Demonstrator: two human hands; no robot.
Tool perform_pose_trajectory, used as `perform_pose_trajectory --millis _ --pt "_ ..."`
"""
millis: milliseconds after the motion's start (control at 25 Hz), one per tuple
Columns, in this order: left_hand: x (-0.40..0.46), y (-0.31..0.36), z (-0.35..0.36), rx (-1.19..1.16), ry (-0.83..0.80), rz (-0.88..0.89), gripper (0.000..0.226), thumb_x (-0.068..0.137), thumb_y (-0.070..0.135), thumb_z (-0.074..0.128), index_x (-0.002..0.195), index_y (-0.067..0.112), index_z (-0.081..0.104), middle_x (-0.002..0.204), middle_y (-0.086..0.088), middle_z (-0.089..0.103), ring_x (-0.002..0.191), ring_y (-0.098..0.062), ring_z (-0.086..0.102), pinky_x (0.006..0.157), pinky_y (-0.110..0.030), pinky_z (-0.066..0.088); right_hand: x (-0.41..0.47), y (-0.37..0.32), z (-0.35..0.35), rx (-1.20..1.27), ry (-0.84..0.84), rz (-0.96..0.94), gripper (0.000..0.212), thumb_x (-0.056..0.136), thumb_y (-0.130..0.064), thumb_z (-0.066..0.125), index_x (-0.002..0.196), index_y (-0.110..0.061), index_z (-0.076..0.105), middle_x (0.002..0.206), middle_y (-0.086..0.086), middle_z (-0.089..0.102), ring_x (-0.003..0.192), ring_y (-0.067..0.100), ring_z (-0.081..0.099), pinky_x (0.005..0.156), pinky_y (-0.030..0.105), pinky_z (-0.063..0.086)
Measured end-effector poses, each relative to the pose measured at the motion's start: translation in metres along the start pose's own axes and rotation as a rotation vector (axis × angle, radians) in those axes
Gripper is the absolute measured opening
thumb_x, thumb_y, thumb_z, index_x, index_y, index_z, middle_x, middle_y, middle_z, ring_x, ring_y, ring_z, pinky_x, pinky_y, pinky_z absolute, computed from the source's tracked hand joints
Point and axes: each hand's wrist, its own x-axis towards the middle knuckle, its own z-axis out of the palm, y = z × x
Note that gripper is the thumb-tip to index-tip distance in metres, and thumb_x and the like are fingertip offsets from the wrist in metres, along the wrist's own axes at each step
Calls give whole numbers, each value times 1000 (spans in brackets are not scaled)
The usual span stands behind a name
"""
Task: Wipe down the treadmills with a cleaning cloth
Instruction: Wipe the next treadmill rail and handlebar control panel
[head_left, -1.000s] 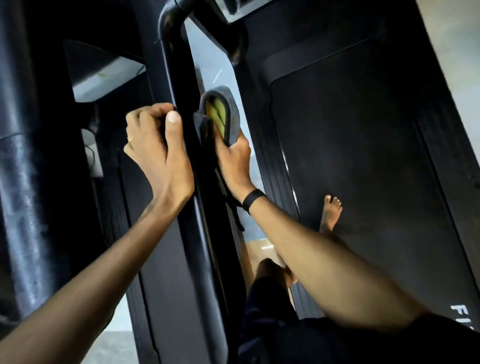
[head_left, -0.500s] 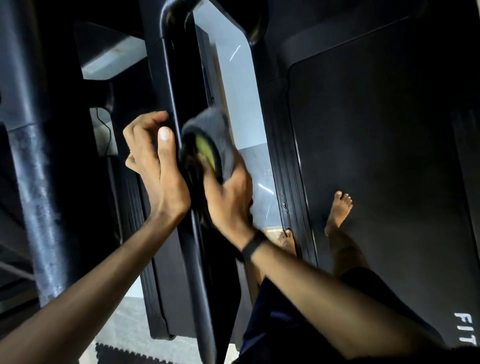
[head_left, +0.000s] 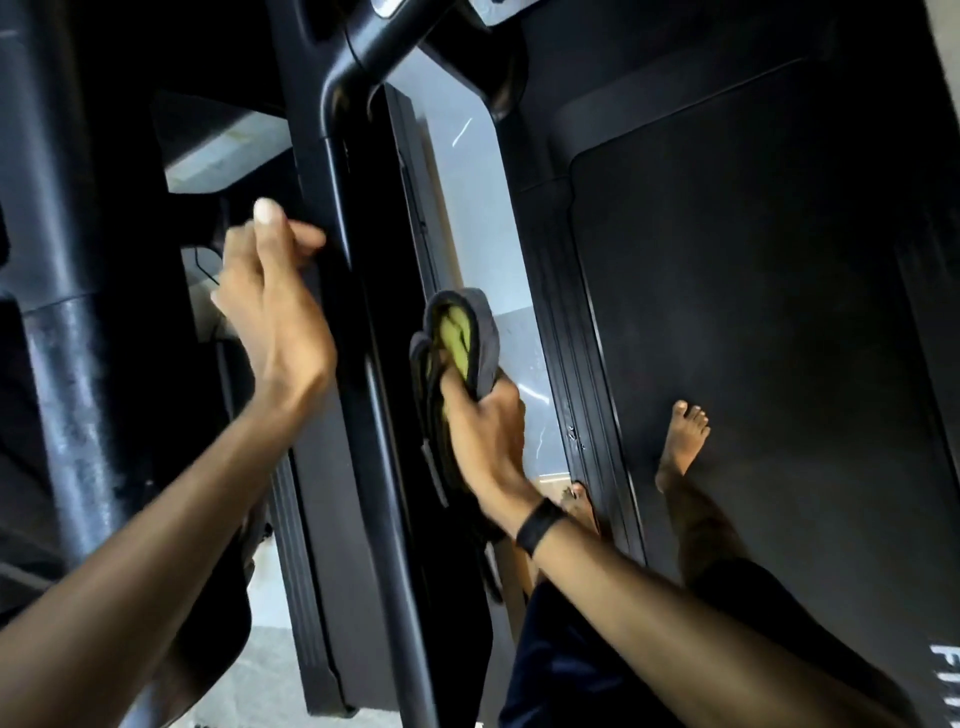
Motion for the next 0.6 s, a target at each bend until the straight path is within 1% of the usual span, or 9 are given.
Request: perform_pose_trajectory --millis 80,120,160,240,280,360,440,520,600 --pt "13 5 17 31 18 0 31 98 52 31 90 36 56 103 0 59 98 -8 54 104 -45 39 -20 -24 7 -27 60 -192 62 76 -81 53 104 -27 65 95 -7 73 89 9 67 73 22 53" --pt "15 4 23 22 15 1 30 96 55 29 94 38 54 106 6 56 103 -7 53 107 -47 36 -17 -40 12 -42 88 -281 62 77 -82 52 109 -30 63 102 -8 73 94 7 65 74 15 50" --pt "16 2 25 -9 -4 -14 38 93 59 28 100 36 57 110 7 57 109 -10 53 110 -49 34 -4 -56 20 -41 108 -341 59 80 -78 53 114 -30 62 108 -6 72 100 9 63 79 15 49" --pt "15 -1 25 -117 -84 -86 65 90 65 27 120 19 62 125 -6 62 124 -23 54 112 -53 33 37 -85 34 -19 134 -366 49 86 -62 59 115 -22 64 108 5 68 102 25 62 83 33 52" --pt "17 -3 24 -128 -113 -90 71 90 66 27 128 15 59 130 -8 61 128 -26 53 113 -53 34 62 -97 40 -12 122 -350 45 88 -54 60 112 -17 66 101 7 66 99 31 63 80 38 52" --pt "19 -2 23 -54 -125 -25 69 95 63 25 137 17 54 137 -4 59 132 -22 50 114 -51 34 112 -110 48 27 54 -285 38 93 -45 62 111 -12 68 94 5 67 99 36 64 78 40 52" --pt "20 1 26 -4 -147 31 66 98 59 23 142 19 50 145 -3 53 137 -19 45 116 -52 29 139 -108 48 122 -56 -133 43 98 -42 59 121 -6 63 111 11 69 111 36 62 91 42 51" --pt "19 1 25 9 -153 40 68 97 58 21 146 18 46 149 -2 49 140 -17 42 118 -51 26 134 -92 42 178 -175 34 48 101 -43 55 126 -1 55 122 14 63 120 35 57 102 42 46" --pt "17 -1 24 3 -156 29 69 97 57 21 149 17 44 152 -1 47 142 -14 39 120 -50 24 102 -74 35 94 -167 40 45 98 -50 54 116 -9 60 117 9 65 114 34 60 98 45 48"
